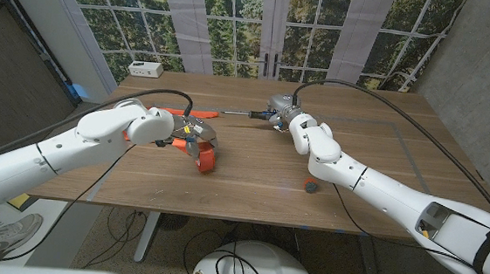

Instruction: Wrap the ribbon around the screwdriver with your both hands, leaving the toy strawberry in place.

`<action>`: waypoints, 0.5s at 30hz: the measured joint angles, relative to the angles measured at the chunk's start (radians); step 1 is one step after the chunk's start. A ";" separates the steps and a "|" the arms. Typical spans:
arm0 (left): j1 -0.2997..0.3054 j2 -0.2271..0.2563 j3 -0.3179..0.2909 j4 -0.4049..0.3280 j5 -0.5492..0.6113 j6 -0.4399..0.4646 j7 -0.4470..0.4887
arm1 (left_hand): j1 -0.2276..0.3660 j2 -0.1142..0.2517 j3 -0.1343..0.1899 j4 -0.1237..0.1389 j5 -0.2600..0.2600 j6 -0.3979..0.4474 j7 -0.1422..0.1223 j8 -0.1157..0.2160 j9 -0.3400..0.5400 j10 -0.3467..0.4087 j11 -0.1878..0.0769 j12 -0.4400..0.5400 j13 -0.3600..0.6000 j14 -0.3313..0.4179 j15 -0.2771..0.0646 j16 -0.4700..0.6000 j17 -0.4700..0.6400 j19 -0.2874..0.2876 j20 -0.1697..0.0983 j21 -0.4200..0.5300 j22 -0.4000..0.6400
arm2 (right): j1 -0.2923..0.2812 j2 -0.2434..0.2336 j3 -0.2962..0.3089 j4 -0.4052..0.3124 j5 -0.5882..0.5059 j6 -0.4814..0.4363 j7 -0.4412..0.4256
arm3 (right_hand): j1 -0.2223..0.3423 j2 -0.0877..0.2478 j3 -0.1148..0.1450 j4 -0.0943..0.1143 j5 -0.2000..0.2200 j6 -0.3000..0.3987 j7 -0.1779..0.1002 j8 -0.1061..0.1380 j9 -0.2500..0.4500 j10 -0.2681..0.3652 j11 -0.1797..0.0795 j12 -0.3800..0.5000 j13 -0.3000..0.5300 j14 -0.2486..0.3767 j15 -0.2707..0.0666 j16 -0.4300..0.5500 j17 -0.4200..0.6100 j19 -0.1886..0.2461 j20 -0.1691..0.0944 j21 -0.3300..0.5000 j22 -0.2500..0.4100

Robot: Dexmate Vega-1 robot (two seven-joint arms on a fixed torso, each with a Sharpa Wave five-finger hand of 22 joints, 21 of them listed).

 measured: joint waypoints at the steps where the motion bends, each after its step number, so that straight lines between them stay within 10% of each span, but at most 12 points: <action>1: 0.003 -0.002 -0.005 0.004 -0.011 0.001 0.012 | 0.001 0.001 0.000 0.000 0.000 0.001 0.001 0.000 0.000 0.000 0.000 0.000 0.000 0.007 0.000 0.000 0.002 0.000 0.000 0.000 0.000 | 0.000 0.000 0.000 0.000 0.001 0.000 0.000 | 0.000 0.000 0.000 0.000 0.000 0.000 0.000 0.000 0.000 0.000 0.000 0.000 0.000 0.003 0.000 0.000 0.000 0.000 0.000 0.000 0.000; 15: 0.009 -0.010 -0.090 0.085 -0.263 0.011 0.070 | 0.004 0.004 0.002 -0.003 -0.001 0.002 0.001 0.000 0.000 0.000 0.000 0.000 0.000 0.057 -0.004 0.008 0.021 0.016 0.005 0.000 0.000 | -0.016 -0.006 0.021 -0.011 0.024 0.001 -0.037 | 0.005 -0.005 0.000 0.000 0.003 0.000 0.000 0.006 0.001 0.003 -0.003 0.000 0.000 0.003 0.000 -0.004 0.009 0.000 0.000 0.004 0.000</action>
